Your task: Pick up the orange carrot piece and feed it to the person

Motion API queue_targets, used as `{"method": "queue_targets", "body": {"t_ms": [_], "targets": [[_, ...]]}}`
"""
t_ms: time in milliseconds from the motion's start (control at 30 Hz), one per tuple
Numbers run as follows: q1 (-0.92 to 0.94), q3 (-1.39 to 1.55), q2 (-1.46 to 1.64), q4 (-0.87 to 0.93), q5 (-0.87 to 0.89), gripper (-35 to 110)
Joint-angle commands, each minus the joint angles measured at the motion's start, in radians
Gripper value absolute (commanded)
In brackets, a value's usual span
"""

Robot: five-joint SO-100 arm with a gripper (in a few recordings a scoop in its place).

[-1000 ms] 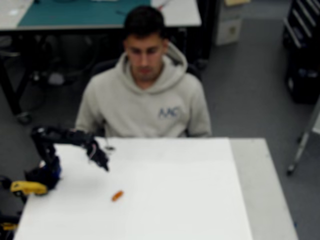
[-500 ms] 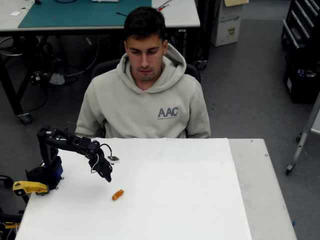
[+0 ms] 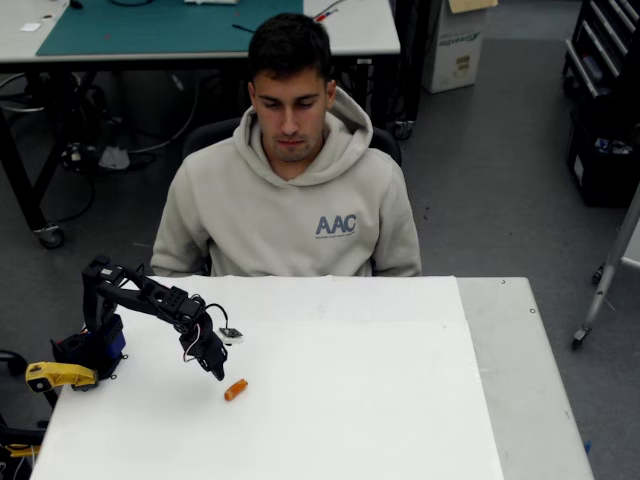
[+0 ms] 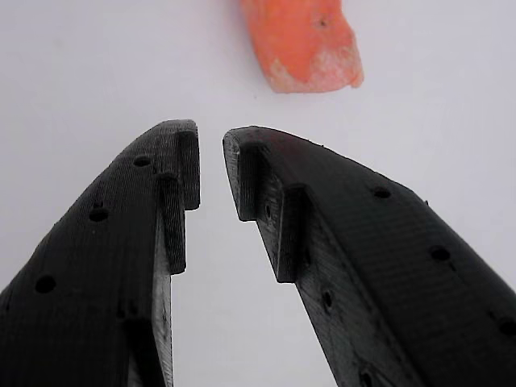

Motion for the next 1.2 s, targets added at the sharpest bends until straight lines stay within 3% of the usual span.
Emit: {"method": "queue_targets", "body": {"t_ms": [0, 1167], "targets": [[0.005, -0.06, 0.034, 0.005, -0.011, -1], [-0.009, -0.058, 0.048, -0.011, -0.051, 1]]}}
